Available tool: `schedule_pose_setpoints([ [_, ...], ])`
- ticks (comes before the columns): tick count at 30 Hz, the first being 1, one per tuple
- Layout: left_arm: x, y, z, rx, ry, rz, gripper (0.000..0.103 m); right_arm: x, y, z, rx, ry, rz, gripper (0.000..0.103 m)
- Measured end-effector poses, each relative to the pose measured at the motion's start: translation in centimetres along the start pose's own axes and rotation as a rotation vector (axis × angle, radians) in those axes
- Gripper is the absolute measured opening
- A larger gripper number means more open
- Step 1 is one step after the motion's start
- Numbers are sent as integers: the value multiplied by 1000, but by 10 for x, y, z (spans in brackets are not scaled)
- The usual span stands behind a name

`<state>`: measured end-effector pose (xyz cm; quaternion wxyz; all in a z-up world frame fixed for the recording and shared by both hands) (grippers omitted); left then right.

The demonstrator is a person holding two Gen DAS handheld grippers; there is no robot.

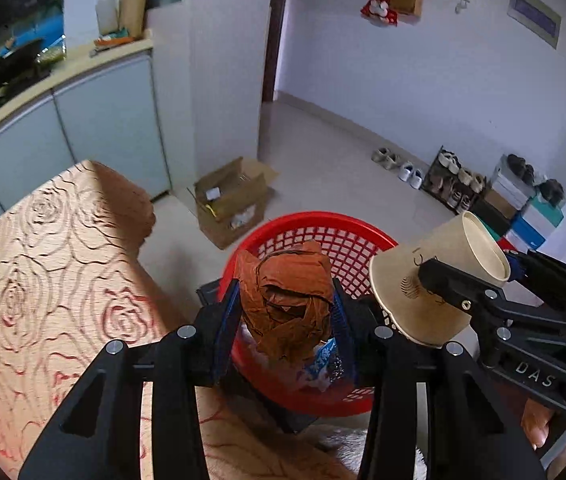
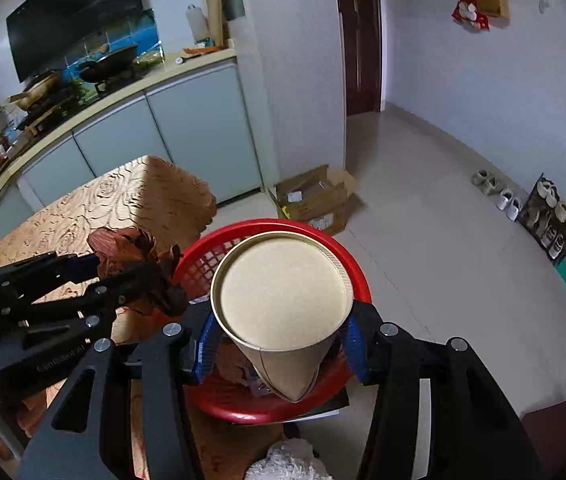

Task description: Collect trash

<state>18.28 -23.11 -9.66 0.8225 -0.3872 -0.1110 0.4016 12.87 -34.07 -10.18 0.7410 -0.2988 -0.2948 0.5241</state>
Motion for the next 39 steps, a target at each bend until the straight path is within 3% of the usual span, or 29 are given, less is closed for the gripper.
schedule_pose_setpoints([
  [5,3,3,-11,12,26,4,46,-5,4,-17,26,-2,-22,50],
  [9,5,2,-10,2,34,-5,60,-5,7,-26,42,-16,-37,51],
  [15,8,-3,0,-27,30,-11,73,-8,5,-23,22,-17,-58,65],
  [32,37,-6,70,-139,-125,29,76,11,-5,19,-63,3,-20,66],
  [39,56,2,101,-170,-224,61,79,28,-10,40,-115,-3,0,81],
])
Point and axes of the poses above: each gripper's, at about its wrist camera, not at the fingertips, and z roughly against the way its jaws point, x to its left, y to its underside, the point moved 3 cm from there along -z, roughly the way its jaws point, and after that the axes turned 7 degrees about -x, right-handed, at the moved point
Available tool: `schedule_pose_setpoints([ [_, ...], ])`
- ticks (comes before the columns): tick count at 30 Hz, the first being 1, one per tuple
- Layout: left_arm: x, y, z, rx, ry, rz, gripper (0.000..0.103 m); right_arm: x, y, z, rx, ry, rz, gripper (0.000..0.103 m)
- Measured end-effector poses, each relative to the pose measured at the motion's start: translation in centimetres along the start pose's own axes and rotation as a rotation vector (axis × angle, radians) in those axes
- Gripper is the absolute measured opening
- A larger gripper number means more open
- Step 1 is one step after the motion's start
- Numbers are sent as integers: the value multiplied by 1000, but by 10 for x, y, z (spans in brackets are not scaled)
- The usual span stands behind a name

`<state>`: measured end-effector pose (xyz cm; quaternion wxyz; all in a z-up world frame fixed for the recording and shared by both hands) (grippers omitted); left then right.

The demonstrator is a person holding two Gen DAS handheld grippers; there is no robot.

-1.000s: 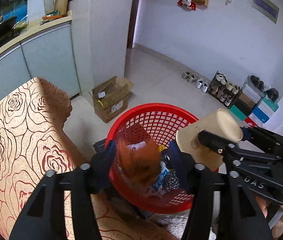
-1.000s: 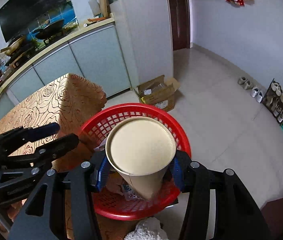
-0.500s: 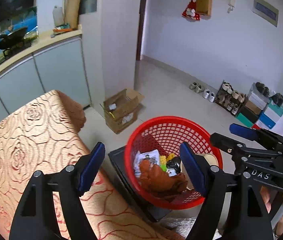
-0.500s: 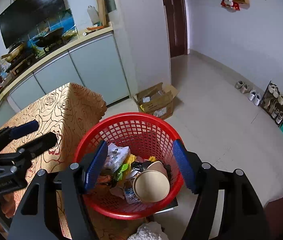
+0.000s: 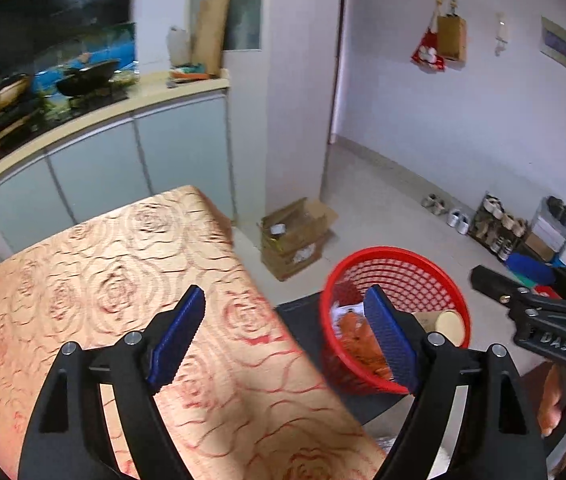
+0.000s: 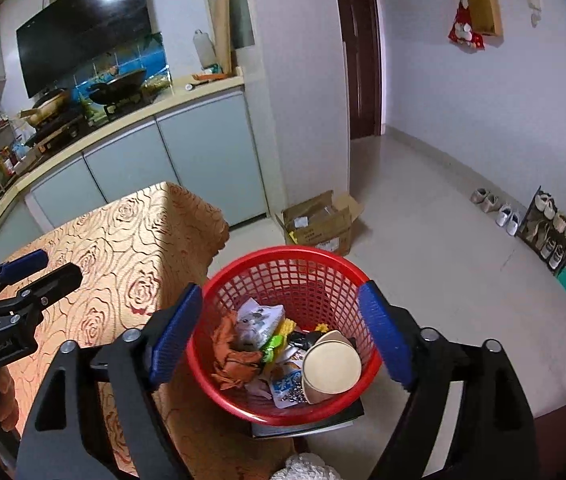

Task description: Collect trash

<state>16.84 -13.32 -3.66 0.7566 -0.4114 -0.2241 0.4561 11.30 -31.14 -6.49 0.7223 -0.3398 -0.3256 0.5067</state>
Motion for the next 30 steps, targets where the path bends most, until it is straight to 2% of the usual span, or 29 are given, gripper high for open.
schedule_pose_setpoints([
  [9,36,8,42,-40,-124,60,84,34,-1,18,-28,-48,38,84],
  [14,49,17,59,-38,-169,83,87,45,3,26,-36,-52,37,85],
  [30,39,41,94,-44,-196,66,91,46,42,72,-31,8,-4,86],
])
Point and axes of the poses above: each gripper's, at about its wrist camera, not at the fingertips, and z roughly against the way its jaws point, x to its left, y to its underside, the point moved 3 cm from there along -z, roughly the way its jaws point, and after that the axes turned 7 degrees about -x, right-handed, at the moved point
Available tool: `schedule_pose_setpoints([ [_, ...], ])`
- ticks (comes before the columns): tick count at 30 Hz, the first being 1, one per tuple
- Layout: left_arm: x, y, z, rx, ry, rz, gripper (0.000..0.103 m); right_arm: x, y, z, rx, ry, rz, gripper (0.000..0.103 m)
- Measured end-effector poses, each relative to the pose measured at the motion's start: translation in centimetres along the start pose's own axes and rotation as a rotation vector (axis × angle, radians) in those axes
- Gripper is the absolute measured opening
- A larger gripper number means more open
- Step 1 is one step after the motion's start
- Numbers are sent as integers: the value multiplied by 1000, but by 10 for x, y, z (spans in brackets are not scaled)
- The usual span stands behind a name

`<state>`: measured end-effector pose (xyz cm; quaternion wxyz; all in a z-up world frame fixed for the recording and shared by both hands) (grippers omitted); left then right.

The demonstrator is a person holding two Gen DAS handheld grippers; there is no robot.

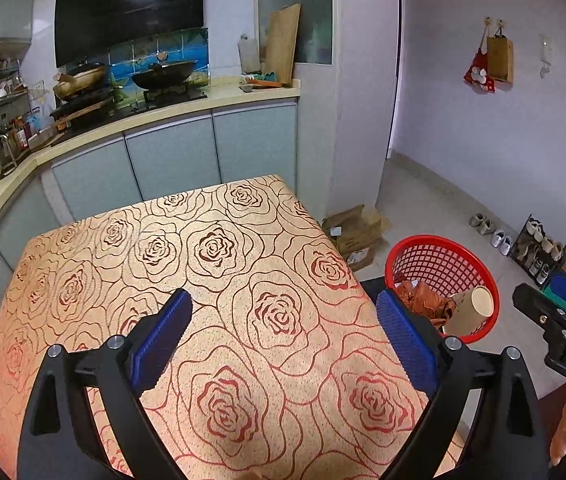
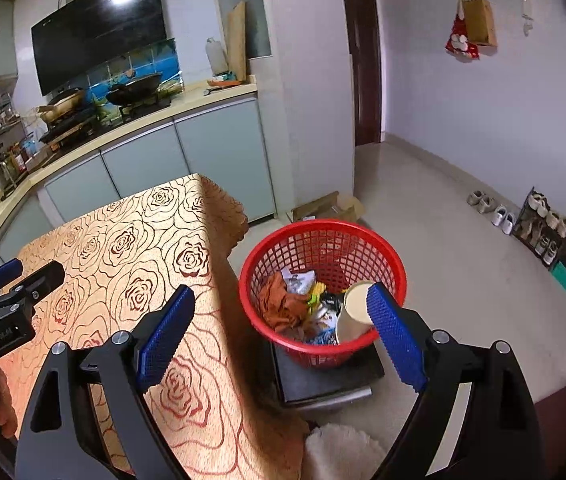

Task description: Collect trash

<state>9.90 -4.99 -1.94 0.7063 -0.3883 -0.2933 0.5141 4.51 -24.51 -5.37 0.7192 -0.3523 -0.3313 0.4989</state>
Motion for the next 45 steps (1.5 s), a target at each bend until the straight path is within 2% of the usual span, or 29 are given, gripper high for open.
schedule_pose_setpoints([
  [9,2,11,28,-41,-9,-7,93,8,9,36,-55,28,-8,86],
  [12,0,16,35,-46,-7,-20,94,10,12,47,-61,39,-14,97],
  [19,-3,27,41,-48,-9,-42,95,16,18,64,-81,53,-2,97],
  [45,-7,31,35,-31,-5,-61,95,20,25,53,-31,63,-6,97],
])
Point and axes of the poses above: each gripper's, at about its wrist camera, not at the fingertips, and z roughly against the way its jaws point, x to its left, y to its underside, the point moved 3 cm from there along -z, roughly the way its jaws point, and after that the axes turned 7 degrees about -x, right-handed, at the moved point
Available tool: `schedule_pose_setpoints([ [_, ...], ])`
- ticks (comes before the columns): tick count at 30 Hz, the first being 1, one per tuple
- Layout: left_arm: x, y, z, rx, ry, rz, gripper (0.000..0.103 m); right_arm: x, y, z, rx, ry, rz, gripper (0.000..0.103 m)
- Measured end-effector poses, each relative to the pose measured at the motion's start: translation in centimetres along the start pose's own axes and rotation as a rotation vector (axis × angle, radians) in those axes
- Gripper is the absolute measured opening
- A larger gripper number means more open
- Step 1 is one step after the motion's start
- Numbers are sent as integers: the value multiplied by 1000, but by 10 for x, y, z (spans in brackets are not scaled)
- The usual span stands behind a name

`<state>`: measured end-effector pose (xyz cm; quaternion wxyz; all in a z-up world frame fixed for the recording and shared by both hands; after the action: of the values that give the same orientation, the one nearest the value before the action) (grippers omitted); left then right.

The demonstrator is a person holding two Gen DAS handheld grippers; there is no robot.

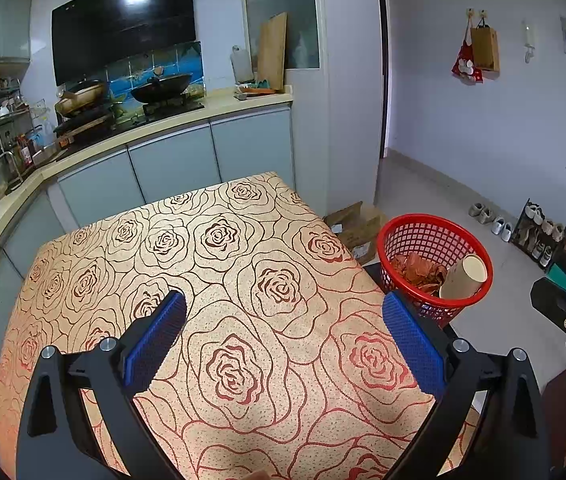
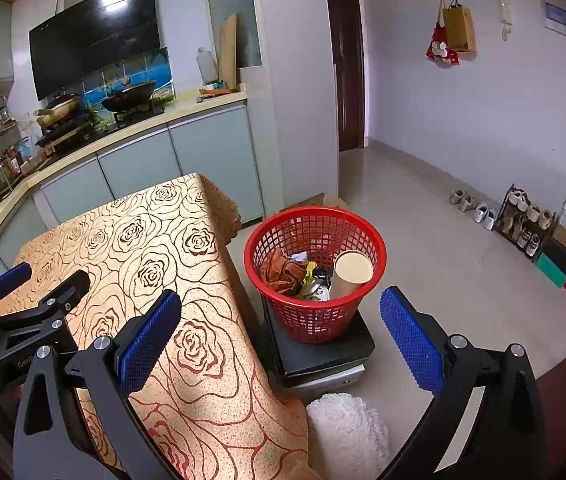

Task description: Collect trash

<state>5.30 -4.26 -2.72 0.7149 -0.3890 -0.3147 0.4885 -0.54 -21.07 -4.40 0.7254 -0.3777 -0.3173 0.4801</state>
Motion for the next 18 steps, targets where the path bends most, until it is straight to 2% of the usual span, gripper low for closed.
schedule_pose_setpoints([
  [18,4,1,-1,3,-10,6,95,1,1,-2,5,-5,0,97],
])
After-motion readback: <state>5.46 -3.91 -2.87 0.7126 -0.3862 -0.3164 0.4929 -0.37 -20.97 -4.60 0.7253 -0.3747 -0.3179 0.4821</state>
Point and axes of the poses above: each gripper's, at about its wrist camera, not at the fingertips, and z roughly against the way its jaws point, x to its left, y to its underside, the point moved 3 cm from there along -z, roughly the way its jaws point, and after that the axes turned 7 degrees about -x, right-handed, at the moved point
